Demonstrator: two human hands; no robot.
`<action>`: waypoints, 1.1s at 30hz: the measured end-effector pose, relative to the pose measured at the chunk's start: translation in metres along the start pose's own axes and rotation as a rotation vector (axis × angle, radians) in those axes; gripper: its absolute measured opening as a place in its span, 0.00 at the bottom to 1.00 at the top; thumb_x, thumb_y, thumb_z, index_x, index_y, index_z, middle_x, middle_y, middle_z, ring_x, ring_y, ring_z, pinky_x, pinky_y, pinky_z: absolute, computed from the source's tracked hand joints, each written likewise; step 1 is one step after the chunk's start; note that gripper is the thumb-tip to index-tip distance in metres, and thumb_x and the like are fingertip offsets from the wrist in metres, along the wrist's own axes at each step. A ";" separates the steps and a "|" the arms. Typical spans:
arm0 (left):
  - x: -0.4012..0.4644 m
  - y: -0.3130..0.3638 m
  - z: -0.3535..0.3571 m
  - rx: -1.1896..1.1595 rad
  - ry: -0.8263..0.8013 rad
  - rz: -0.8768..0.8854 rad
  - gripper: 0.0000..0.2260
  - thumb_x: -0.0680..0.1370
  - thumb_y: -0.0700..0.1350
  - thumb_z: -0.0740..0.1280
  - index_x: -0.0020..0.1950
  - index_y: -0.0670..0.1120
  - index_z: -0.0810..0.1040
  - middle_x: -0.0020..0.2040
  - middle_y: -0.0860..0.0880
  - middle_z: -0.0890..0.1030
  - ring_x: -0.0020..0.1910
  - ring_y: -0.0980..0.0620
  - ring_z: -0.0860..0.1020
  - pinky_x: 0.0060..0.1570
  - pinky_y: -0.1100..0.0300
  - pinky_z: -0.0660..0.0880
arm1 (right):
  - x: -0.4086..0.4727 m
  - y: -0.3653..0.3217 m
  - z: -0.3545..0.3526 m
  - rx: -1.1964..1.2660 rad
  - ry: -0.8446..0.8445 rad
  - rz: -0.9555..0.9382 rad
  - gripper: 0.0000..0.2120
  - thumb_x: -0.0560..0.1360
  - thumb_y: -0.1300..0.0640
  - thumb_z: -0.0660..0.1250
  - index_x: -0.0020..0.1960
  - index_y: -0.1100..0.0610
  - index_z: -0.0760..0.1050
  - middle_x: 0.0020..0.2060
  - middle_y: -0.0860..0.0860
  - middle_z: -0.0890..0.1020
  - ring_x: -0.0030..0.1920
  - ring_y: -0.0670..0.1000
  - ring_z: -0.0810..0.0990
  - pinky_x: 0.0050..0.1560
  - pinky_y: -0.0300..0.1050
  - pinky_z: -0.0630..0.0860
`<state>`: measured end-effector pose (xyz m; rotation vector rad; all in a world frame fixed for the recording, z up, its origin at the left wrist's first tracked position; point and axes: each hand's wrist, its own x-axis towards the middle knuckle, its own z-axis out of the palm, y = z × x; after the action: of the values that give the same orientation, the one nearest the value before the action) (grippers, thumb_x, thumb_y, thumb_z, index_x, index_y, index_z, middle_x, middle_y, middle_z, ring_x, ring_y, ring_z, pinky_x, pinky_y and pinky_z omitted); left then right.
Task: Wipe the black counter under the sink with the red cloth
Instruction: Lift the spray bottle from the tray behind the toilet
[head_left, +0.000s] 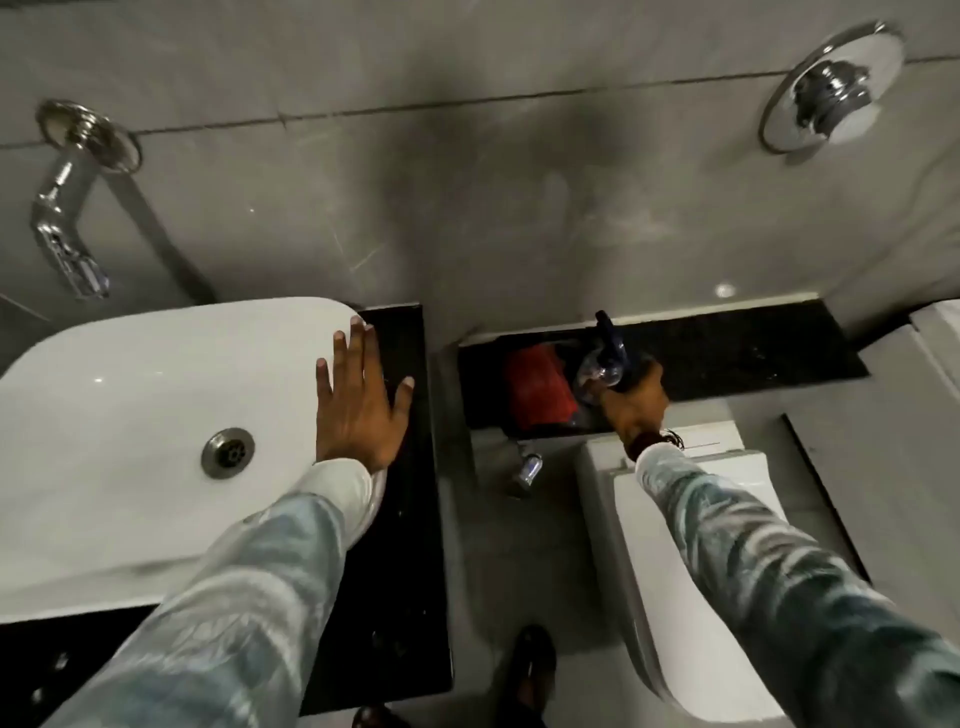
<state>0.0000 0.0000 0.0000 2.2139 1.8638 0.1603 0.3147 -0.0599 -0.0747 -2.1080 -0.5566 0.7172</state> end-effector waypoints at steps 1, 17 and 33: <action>-0.002 -0.001 0.002 0.041 0.010 0.017 0.35 0.83 0.59 0.53 0.83 0.44 0.42 0.84 0.47 0.41 0.84 0.46 0.43 0.82 0.42 0.46 | 0.003 0.001 0.005 0.044 -0.009 0.018 0.45 0.66 0.53 0.83 0.77 0.58 0.66 0.68 0.58 0.80 0.68 0.57 0.80 0.67 0.43 0.73; 0.009 -0.001 0.014 0.160 -0.026 0.008 0.43 0.80 0.60 0.62 0.83 0.46 0.39 0.84 0.47 0.36 0.83 0.45 0.40 0.82 0.43 0.45 | 0.070 -0.019 0.020 0.093 0.004 -0.103 0.22 0.77 0.53 0.71 0.71 0.52 0.78 0.59 0.57 0.84 0.61 0.58 0.83 0.63 0.48 0.77; 0.008 0.002 0.010 0.132 -0.036 -0.001 0.40 0.80 0.52 0.62 0.83 0.45 0.40 0.84 0.46 0.36 0.84 0.44 0.40 0.82 0.43 0.47 | 0.034 0.002 0.021 -0.489 -0.304 0.201 0.23 0.77 0.54 0.66 0.70 0.58 0.78 0.68 0.62 0.80 0.69 0.64 0.78 0.71 0.57 0.74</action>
<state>0.0052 0.0063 -0.0097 2.2847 1.9080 -0.0027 0.3265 -0.0292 -0.0970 -2.5493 -0.7495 1.1178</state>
